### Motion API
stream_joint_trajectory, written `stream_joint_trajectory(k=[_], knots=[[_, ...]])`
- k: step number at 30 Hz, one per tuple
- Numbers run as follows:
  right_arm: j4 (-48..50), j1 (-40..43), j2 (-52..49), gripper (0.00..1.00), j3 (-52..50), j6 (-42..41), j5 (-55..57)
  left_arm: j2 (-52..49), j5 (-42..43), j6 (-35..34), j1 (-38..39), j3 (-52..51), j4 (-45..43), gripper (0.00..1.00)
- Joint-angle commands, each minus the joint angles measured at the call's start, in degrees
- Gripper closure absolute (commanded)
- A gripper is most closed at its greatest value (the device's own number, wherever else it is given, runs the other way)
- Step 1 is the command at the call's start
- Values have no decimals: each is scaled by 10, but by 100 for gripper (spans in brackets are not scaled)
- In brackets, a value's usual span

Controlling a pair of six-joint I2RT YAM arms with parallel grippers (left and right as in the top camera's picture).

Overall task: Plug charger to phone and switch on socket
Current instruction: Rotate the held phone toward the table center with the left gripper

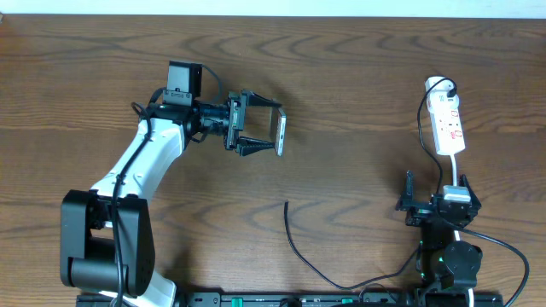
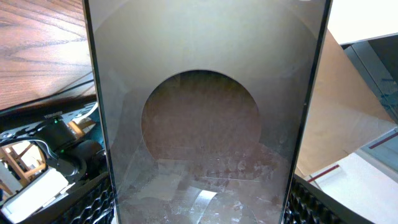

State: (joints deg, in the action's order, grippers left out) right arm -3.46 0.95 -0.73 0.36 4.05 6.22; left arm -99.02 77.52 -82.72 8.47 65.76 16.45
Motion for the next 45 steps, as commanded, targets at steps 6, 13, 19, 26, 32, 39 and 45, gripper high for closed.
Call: stream_joint_trajectory(k=[6,13,19,26,32,39,45], knots=[[-2,1,1,1,0,8,1,-1,28,32,1,18,-15,93],[-2,1,1,1,0,8,1,-1,-9,120,1,18,-53,93],[-2,1,1,1,0,8,1,-1,-77,245,1,18,-52,93],[-2,1,1,1,0,8,1,-1,-144,379,1,17,-44,93],[-2,1,1,1,0,7,1,-1,-255,417,1,17,30,93],[-2,1,1,1,0,8,1,-1,-335,440,1,17,87,93],[-1,1,1,1,0,9,2,-1,-337,444,1,17,90,93]])
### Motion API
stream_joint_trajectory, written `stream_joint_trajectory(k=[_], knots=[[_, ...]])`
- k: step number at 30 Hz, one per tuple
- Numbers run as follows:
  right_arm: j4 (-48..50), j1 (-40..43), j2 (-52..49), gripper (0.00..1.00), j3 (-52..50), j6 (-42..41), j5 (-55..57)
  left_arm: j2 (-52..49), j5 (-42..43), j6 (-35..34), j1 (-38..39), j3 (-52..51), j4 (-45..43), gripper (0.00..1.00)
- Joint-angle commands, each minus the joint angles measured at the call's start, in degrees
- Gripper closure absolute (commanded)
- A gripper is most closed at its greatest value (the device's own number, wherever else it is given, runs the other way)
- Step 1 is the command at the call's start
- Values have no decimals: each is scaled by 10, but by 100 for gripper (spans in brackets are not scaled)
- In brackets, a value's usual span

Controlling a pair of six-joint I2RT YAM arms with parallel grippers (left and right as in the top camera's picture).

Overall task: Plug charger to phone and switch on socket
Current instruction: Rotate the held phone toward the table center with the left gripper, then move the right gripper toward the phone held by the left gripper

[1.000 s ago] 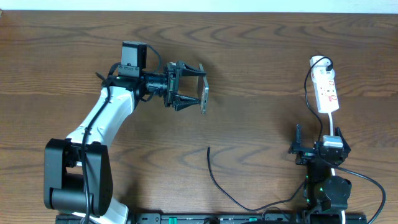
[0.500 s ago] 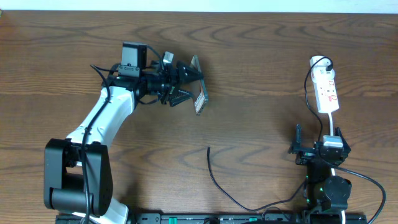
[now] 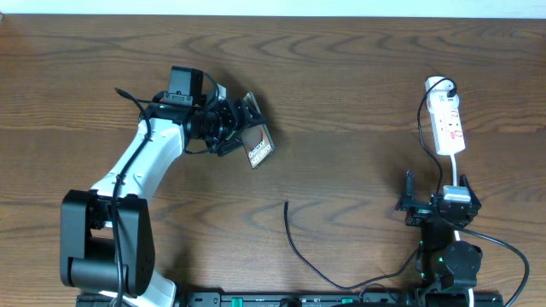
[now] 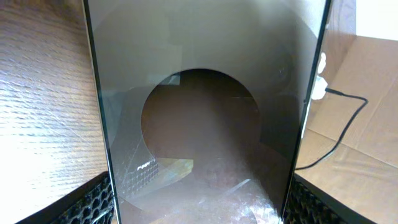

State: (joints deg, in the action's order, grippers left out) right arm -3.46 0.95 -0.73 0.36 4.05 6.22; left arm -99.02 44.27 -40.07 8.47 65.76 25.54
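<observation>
My left gripper (image 3: 243,136) is shut on the phone (image 3: 258,145), holding it above the table left of centre, its dark screen turned up and to the right. In the left wrist view the phone's glass (image 4: 199,112) fills the frame between the two fingers (image 4: 93,202). The black charger cable's free end (image 3: 287,205) lies on the table at centre front. The white power strip (image 3: 447,124) with its socket switch lies at the far right. My right gripper (image 3: 435,205) rests near the front right edge below the strip; whether it is open is unclear.
The brown wooden table (image 3: 358,77) carries the black cable (image 3: 341,281), which runs along the front edge towards the right arm's base. The strip's own cord (image 3: 422,128) loops beside it. A cardboard surface (image 4: 360,143) shows behind the phone in the left wrist view.
The left wrist has rotated with the phone still in its grip: the phone stood edge-on to the overhead camera and now shows its face, tilted. The right arm and cable have not moved.
</observation>
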Motion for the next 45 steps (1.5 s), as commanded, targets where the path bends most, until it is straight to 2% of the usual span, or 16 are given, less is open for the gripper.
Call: stream_joint_trajectory(k=[1,12,18,20,23,27,30,32,37,43,45], knots=[[5,1,1,1,0,13,10,-1,-4,17,1,17,0,93],[1,1,1,1,0,14,2,-1,1,17,1,17,10,93],[28,1,0,1,13,-87,-106,-1,1,17,1,17,11,93],[10,1,-5,1,44,-121,-134,-1,5,17,1,17,12,93],[-30,1,-35,1,113,-128,-143,-1,26,17,1,17,11,93],[-108,1,-132,1,245,-137,-151,-1,30,15,1,17,10,93],[-169,1,-240,1,356,-137,-199,-1,28,-5,1,17,10,93],[-217,1,-334,1,438,-137,-240,-1,25,-25,1,17,9,93],[-295,1,-523,1,566,-137,-362,-1,-5,-119,1,17,12,93],[-282,-1,-742,1,632,-140,-544,-1,-45,-221,1,17,12,93],[-245,-5,-808,1,633,-181,-598,-1,-54,-250,1,17,12,93]])
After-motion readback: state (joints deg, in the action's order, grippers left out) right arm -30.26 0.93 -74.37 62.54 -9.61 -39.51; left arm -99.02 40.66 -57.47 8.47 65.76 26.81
